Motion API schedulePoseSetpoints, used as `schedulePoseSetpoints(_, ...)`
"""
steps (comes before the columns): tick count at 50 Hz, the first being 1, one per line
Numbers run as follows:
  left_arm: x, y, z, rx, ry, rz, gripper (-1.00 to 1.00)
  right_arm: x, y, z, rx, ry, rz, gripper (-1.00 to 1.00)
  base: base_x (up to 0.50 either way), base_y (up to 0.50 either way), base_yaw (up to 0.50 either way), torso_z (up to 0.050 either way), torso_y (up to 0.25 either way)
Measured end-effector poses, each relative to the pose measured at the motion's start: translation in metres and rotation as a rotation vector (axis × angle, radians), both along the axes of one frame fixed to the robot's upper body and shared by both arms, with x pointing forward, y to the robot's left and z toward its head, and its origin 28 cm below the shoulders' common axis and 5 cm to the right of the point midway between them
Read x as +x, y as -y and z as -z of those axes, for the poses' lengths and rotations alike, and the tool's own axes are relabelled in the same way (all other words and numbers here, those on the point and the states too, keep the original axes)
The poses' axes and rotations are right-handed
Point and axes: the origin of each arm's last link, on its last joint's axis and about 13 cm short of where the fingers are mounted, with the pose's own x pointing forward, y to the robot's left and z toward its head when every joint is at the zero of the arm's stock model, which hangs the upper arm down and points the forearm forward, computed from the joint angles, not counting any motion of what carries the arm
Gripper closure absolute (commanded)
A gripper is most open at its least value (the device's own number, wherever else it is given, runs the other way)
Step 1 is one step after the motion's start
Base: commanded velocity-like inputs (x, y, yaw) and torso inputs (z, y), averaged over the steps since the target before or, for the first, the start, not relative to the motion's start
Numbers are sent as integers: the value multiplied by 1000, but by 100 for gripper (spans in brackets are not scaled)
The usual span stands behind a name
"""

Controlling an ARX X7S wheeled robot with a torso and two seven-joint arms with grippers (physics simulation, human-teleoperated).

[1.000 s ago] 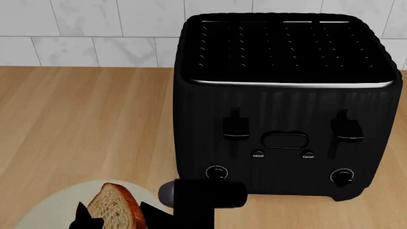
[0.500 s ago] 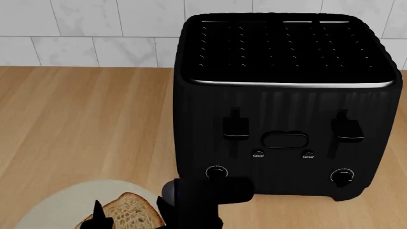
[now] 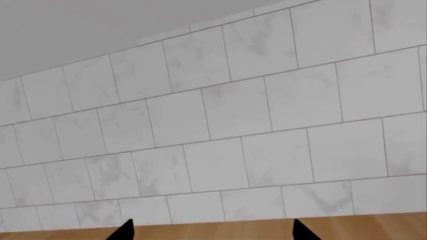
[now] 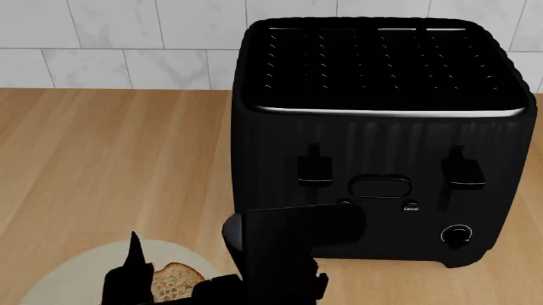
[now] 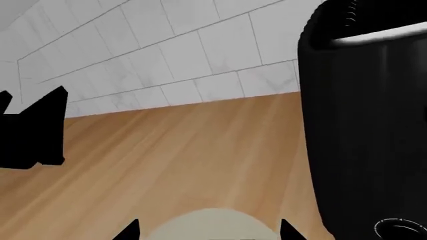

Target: Place the toasted item on a plate.

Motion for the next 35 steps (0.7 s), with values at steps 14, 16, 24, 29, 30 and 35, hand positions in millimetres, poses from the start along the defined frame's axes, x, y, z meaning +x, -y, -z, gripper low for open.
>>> schedulePoseSetpoints(14,0,0,-1,1,1,3,-100,-8,15,-43,-79,165,64,-100,0,0,0,0,0)
schedulePoseSetpoints(16,-1,0,-1,1,1,3,-100,-8,18,-49,-92,186,79,-100,0,0,0,0,0)
schedulePoseSetpoints(24,-2,-1,-3,2,4,3,-100,-7,30,-69,-136,262,151,-100,0,0,0,0,0)
schedulePoseSetpoints(29,-2,-2,-4,2,5,4,-100,-7,37,-81,-160,305,199,-100,0,0,0,0,0)
schedulePoseSetpoints(30,-2,-1,-4,2,5,5,-100,-7,38,-83,-165,314,208,-100,0,0,0,0,0)
schedulePoseSetpoints(35,-1,-1,-4,3,6,5,-100,-12,44,-96,-186,357,254,-100,0,0,0,0,0)
